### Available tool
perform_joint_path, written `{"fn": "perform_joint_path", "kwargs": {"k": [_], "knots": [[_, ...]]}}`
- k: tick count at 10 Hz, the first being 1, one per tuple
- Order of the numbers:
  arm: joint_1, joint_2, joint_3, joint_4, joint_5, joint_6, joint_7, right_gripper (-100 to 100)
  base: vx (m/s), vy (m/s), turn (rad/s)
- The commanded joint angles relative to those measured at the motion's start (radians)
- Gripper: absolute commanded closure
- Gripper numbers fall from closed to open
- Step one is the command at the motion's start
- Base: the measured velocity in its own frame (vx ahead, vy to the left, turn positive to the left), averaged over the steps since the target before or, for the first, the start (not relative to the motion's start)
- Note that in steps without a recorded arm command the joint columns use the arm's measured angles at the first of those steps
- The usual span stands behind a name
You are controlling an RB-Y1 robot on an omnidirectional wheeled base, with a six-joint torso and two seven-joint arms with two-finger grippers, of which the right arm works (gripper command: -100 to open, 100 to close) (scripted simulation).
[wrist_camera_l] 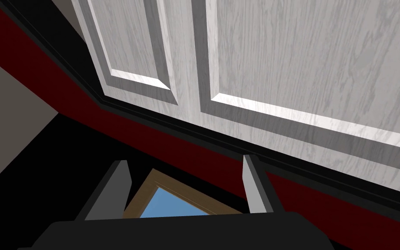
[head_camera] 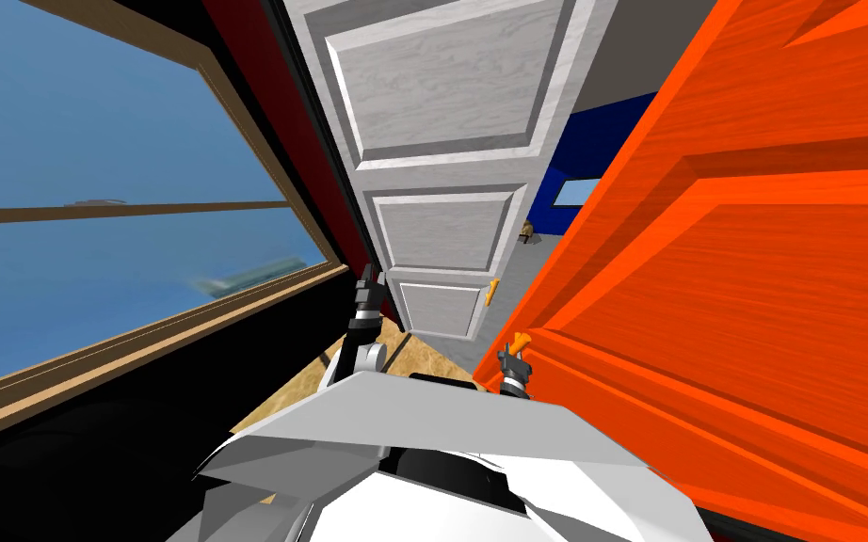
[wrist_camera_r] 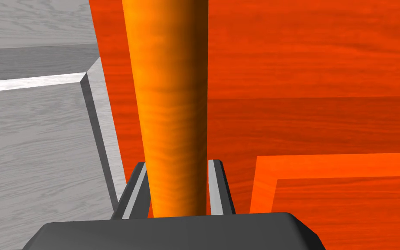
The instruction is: Push the door open
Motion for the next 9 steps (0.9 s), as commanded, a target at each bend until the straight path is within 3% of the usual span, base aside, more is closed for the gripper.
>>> {"fn": "perform_joint_path", "kwargs": {"k": [1, 9], "knots": [[-0.002, 0.001, -0.030, 0.018, -0.014, -0.013, 0.010, 100, -0.010, -0.070, 0.101], [-0.007, 0.005, -0.084, 0.051, -0.041, -0.037, 0.030, 100, -0.017, -0.050, 0.043]]}}
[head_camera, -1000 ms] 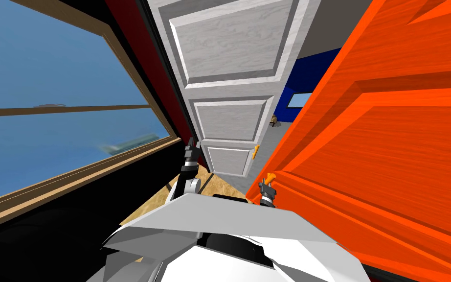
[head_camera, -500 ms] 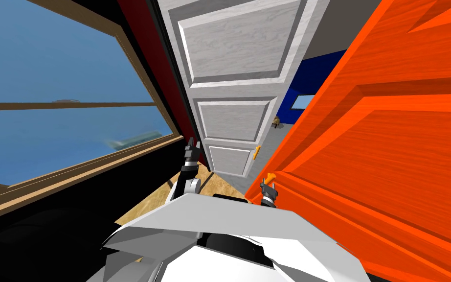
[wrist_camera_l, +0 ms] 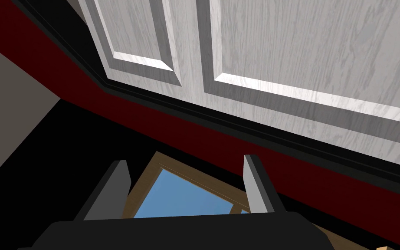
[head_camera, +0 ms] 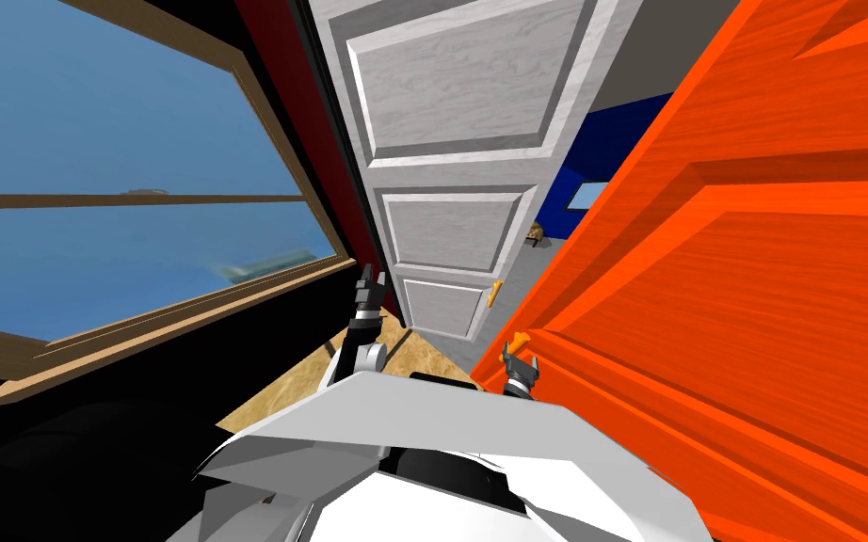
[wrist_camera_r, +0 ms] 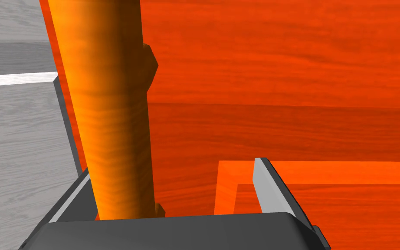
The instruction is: Push the door open
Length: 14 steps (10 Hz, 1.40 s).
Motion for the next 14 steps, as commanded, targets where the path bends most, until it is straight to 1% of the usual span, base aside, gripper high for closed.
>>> {"fn": "perform_joint_path", "kwargs": {"k": [1, 7, 14], "knots": [[0.002, -0.018, -0.028, 0.013, -0.011, -0.010, 0.003, 100, 0.009, 0.000, -0.017], [0.000, -0.016, -0.044, 0.022, -0.019, -0.017, 0.009, 100, 0.000, -0.015, 0.016], [0.000, -0.016, -0.044, 0.022, -0.019, -0.017, 0.009, 100, 0.001, -0.001, -0.001]]}}
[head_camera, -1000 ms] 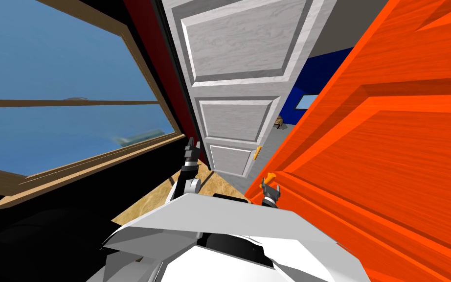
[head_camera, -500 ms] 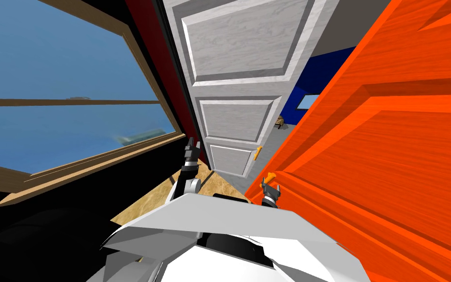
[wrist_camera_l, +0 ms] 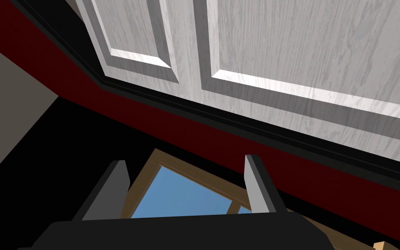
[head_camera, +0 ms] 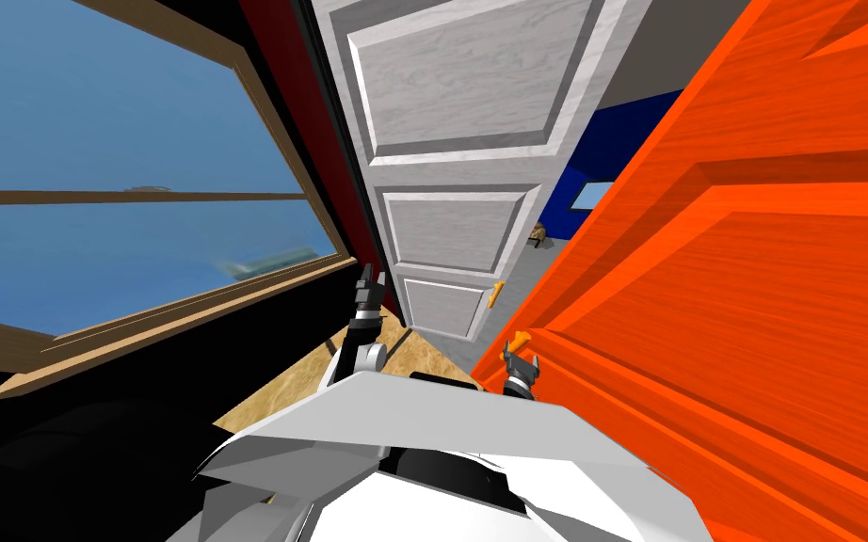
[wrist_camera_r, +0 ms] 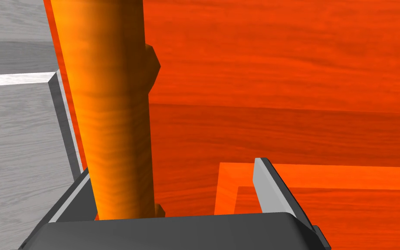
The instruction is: Push the door open
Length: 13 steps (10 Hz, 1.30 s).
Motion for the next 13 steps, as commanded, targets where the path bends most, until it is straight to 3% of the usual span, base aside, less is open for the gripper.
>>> {"fn": "perform_joint_path", "kwargs": {"k": [1, 10, 11, 13], "knots": [[0.021, -0.019, -0.032, 0.013, -0.011, -0.027, -0.001, 100, -0.007, -0.007, 0.047], [0.021, -0.019, -0.032, 0.013, -0.011, -0.027, -0.001, 100, 0.000, -0.002, 0.000], [-0.020, 0.000, -0.031, 0.042, 0.006, -0.016, -0.007, 100, -0.023, -0.003, 0.092], [-0.023, 0.000, -0.038, 0.049, 0.008, -0.018, -0.007, 100, -0.027, -0.023, 0.050]]}}
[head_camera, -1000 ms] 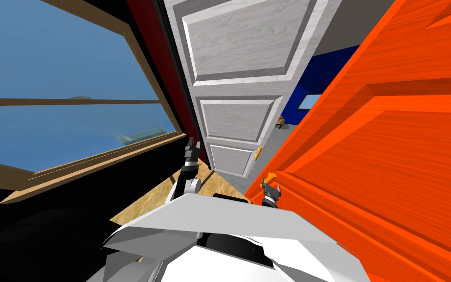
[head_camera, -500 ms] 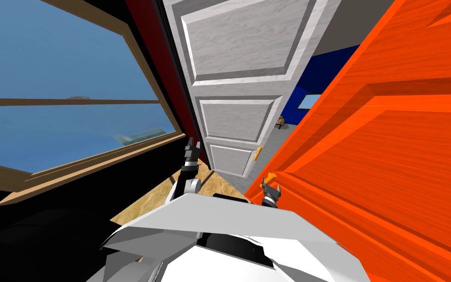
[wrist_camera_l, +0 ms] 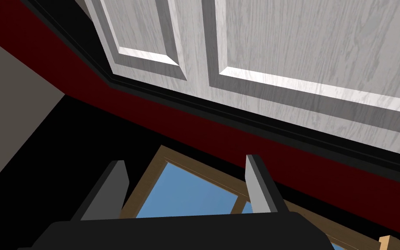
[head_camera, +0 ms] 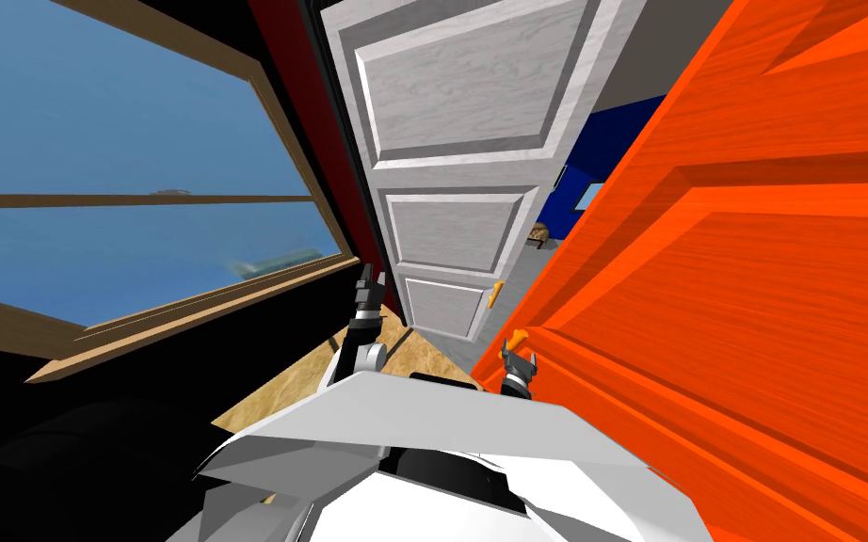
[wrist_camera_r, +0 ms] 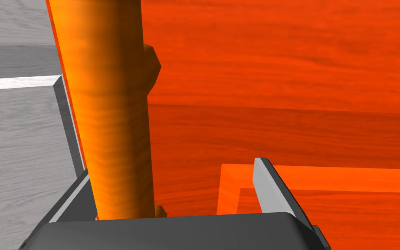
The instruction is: Push the door open
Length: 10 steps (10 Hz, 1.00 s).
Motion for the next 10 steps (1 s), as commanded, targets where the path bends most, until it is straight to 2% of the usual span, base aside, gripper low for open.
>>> {"fn": "perform_joint_path", "kwargs": {"k": [1, 6, 10], "knots": [[0.014, -0.017, -0.028, -0.003, -0.011, -0.004, 0.009, 100, -0.009, 0.002, -0.022], [0.003, -0.017, -0.052, 0.018, -0.006, -0.008, 0.009, 100, -0.008, -0.005, 0.007], [0.002, -0.018, -0.055, 0.021, -0.006, -0.009, 0.009, 100, 0.000, -0.011, 0.002]]}}
